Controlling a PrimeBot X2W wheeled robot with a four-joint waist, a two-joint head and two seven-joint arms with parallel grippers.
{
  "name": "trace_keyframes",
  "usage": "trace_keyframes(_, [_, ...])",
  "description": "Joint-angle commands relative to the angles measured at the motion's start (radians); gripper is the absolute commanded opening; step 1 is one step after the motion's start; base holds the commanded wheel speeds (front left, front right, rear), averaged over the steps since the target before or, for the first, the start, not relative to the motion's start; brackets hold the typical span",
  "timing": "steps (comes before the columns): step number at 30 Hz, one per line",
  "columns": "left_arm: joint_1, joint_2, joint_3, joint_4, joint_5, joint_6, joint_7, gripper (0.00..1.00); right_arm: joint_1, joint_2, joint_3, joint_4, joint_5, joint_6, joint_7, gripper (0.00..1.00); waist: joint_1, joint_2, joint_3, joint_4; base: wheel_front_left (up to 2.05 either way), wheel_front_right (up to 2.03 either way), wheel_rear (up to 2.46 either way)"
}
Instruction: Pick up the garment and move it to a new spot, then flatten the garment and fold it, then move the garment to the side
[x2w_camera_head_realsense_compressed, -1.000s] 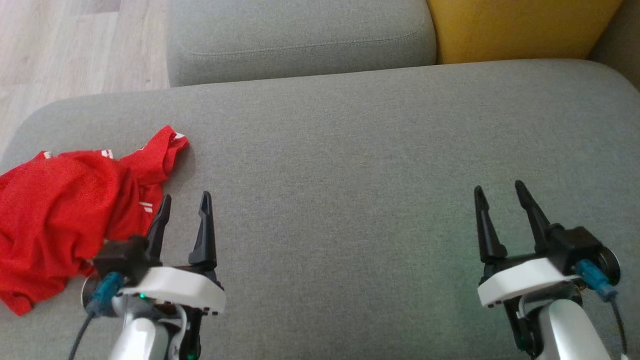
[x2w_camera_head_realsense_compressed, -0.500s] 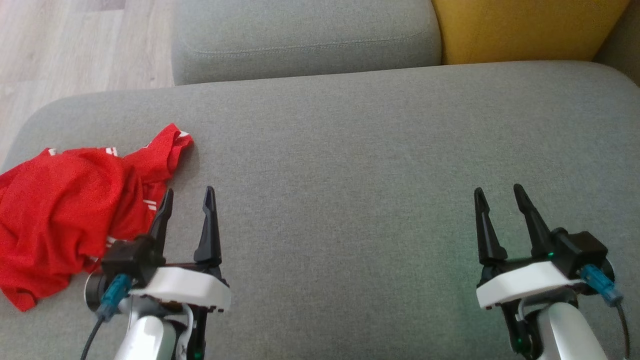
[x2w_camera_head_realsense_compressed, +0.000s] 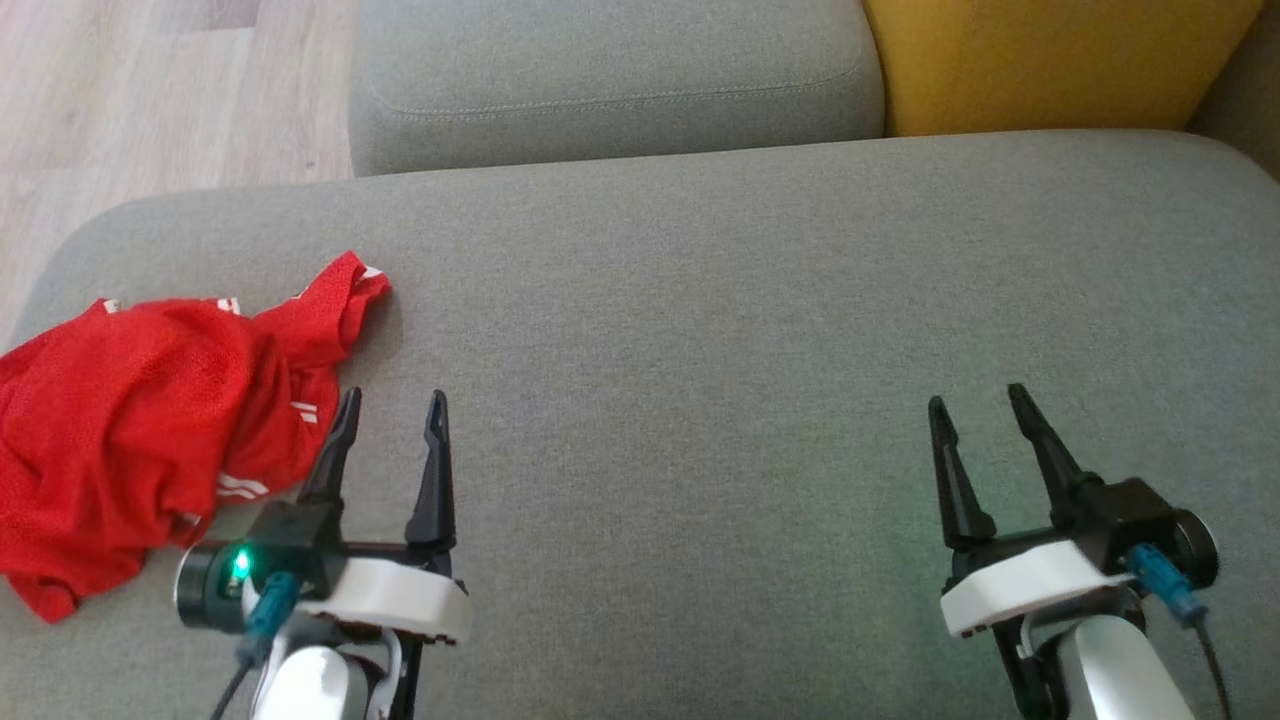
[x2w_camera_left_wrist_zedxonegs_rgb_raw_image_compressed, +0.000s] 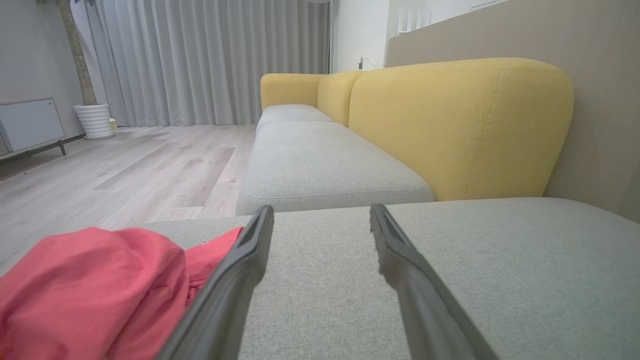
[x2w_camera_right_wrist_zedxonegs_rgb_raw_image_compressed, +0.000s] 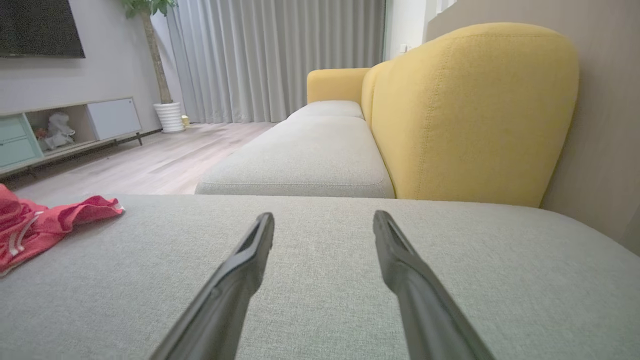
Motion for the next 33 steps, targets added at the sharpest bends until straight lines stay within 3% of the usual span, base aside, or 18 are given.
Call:
trace_keyframes(1, [-0.042, -0.004, 0.033, -0.024, 0.024, -0.007, -0.012, 1.00, -0.038, -0.008, 0.030, -0.026, -0.027, -0.001, -0.015, 1.00, 0.0000, 0.0000, 0.000, 0.001, 0.00, 0.00, 0.00])
trace_keyframes(16, [-0.045, -0.017, 0.071, -0.010, 0.038, -0.017, -0.012, 1.00, -0.040, -0.008, 0.062, -0.012, 0.011, -0.001, -0.016, 1.00, 0.0000, 0.0000, 0.000, 0.046, 0.00, 0.00, 0.00])
trace_keyframes(33, [-0.027, -0.019, 0.123, -0.014, 0.062, -0.015, -0.012, 1.00, -0.022, -0.008, 0.151, -0.005, 0.048, -0.001, -0.015, 1.00, 0.0000, 0.0000, -0.031, 0.326, 0.00, 0.00, 0.00])
